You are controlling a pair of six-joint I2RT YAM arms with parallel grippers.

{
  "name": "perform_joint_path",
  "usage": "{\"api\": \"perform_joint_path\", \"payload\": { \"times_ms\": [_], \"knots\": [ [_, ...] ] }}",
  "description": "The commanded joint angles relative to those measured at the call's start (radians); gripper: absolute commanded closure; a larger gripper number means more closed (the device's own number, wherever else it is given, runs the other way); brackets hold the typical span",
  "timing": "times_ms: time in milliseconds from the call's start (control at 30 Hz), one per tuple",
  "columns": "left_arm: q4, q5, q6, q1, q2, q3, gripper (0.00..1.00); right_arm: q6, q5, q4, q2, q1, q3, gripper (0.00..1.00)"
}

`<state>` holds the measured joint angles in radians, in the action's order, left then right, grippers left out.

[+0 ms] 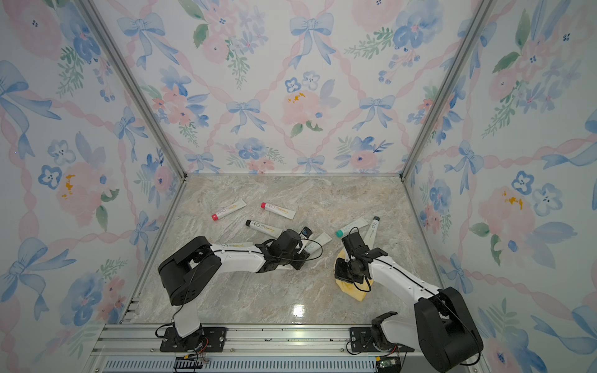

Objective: Wipe the surface of the toothpaste tube
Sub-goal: Move the toothpaste to the center of the board.

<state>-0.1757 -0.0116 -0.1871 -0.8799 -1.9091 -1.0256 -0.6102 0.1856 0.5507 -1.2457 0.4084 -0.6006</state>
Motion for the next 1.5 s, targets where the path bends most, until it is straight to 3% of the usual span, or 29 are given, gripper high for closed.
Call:
{"api": "perform_joint_path", "payload": {
  "times_ms": [0,467,667,867,1133,1467],
  "knots": [
    [0.029,0.009,0.035,0.028,-0.069,-0.092,0.72,-0.036,-0.032,0.023,-0.008,0.013,0.002,0.86],
    [0.042,0.161,0.032,0.053,-0.394,-0.512,0.73,-0.027,-0.076,0.049,0.008,0.016,0.007,0.86],
    [0.044,0.189,0.015,0.053,-0.482,-0.615,0.72,-0.027,-0.079,0.057,0.013,0.018,-0.002,0.86],
    [0.044,0.210,-0.001,0.052,-0.515,-0.655,0.64,-0.026,-0.088,0.060,0.018,0.018,0.003,0.86],
    [0.045,0.109,-0.028,0.059,-0.340,-0.509,0.38,-0.029,-0.080,0.035,0.016,0.019,0.025,0.86],
    [0.087,-0.006,-0.104,0.141,0.076,-0.098,0.29,-0.024,-0.074,0.014,0.017,0.027,0.032,0.86]
  ]
}}
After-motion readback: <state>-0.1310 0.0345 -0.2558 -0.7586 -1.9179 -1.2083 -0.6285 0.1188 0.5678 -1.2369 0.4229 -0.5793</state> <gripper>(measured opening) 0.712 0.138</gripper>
